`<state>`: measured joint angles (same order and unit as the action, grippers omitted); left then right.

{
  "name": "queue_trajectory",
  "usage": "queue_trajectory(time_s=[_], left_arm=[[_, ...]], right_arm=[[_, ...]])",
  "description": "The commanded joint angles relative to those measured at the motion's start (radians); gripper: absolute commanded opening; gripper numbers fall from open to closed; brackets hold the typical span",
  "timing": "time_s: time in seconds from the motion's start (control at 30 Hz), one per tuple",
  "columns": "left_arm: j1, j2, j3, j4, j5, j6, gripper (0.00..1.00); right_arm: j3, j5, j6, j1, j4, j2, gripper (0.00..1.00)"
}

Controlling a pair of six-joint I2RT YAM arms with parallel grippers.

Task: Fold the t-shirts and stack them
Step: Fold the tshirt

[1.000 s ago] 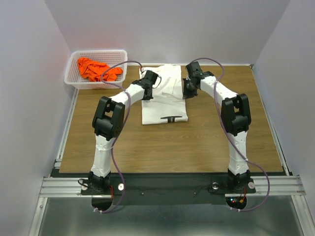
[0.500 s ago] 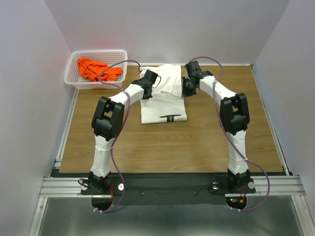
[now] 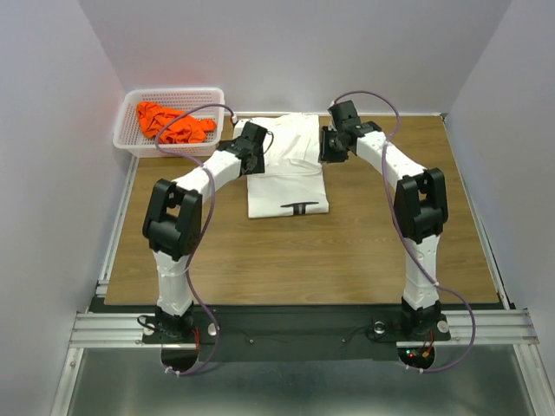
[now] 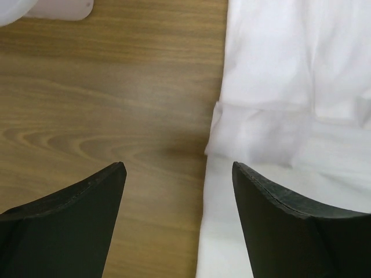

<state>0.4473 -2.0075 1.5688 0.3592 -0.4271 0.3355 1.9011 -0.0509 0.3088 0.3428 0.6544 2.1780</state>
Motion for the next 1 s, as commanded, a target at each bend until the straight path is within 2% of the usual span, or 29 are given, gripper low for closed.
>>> queue_trajectory(time_s=[0.0, 0.1, 0.23, 0.37, 0.4, 0.57, 0.73, 0.97], left_arm=[[0.077, 0.183, -0.097, -0.003, -0.015, 0.057, 0.84], [0.119, 0.236, -0.199, -0.012, 0.014, 0.089, 0.79], [0.168, 0.254, -0.303, -0.063, 0.076, 0.109, 0.66], [0.177, 0.198, -0.335, -0.069, 0.122, 0.112, 0.43], [0.180, 0.190, -0.340, -0.074, 0.129, 0.111, 0.40], [0.183, 0.142, -0.360, -0.078, 0.195, 0.094, 0.35], [0.186, 0.090, -0.368, -0.049, 0.234, 0.068, 0.35], [0.186, 0.070, -0.398, -0.017, 0.232, 0.046, 0.35]], right_arm=[[-0.068, -0.073, 0.006, 0.059, -0.097, -0.124, 0.37], [-0.132, -0.095, 0.026, 0.093, -0.143, -0.135, 0.36], [-0.148, -0.151, 0.050, 0.113, -0.199, -0.093, 0.32], [-0.136, -0.167, 0.062, 0.113, -0.236, -0.034, 0.26], [-0.116, -0.179, 0.064, 0.113, -0.237, -0.015, 0.24], [-0.059, -0.172, 0.056, 0.113, -0.242, 0.087, 0.21], [0.018, -0.112, 0.039, 0.099, -0.242, 0.161, 0.21], [0.229, -0.112, 0.044, 0.024, -0.240, 0.267, 0.22]])
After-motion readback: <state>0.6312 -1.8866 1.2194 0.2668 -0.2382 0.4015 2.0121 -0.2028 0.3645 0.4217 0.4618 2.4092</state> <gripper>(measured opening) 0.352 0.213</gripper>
